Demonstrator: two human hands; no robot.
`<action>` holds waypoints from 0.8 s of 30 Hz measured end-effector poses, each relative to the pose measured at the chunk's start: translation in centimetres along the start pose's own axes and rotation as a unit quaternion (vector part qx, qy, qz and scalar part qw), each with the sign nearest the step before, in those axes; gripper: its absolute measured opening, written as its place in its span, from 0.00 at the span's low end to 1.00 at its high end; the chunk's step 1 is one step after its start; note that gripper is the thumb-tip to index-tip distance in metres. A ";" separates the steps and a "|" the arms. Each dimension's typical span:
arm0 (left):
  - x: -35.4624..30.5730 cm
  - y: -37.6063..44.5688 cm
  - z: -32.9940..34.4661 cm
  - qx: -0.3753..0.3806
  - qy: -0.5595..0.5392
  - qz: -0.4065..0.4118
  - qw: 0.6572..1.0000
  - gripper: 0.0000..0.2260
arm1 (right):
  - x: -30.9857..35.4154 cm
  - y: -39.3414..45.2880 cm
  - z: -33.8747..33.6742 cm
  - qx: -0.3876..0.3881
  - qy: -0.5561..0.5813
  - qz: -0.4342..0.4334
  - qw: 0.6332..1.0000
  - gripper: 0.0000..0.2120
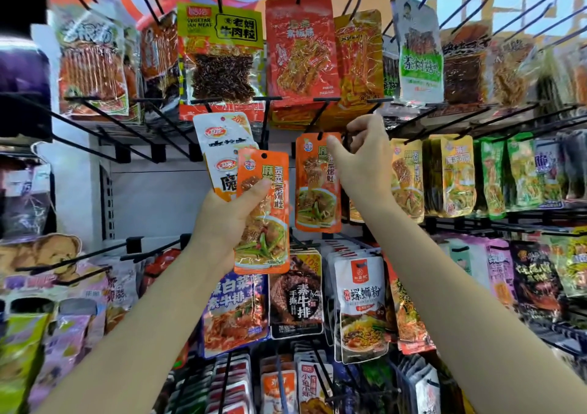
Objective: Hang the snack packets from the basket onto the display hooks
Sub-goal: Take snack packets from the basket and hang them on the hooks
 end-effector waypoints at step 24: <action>-0.8 -0.9 1.1 0.077 -0.021 -0.015 0.997 0.08 | -0.9 0.1 1.7 0.171 0.112 0.150 0.967 0.26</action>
Point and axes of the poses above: each hand's wrist, its own y-axis towards the middle knuckle, its own z-axis out of the palm, x = y × z, the point moved 5 cm from there along y, towards the middle knuckle, and after that the axes turned 9 degrees about -y, right-handed, at the moved point
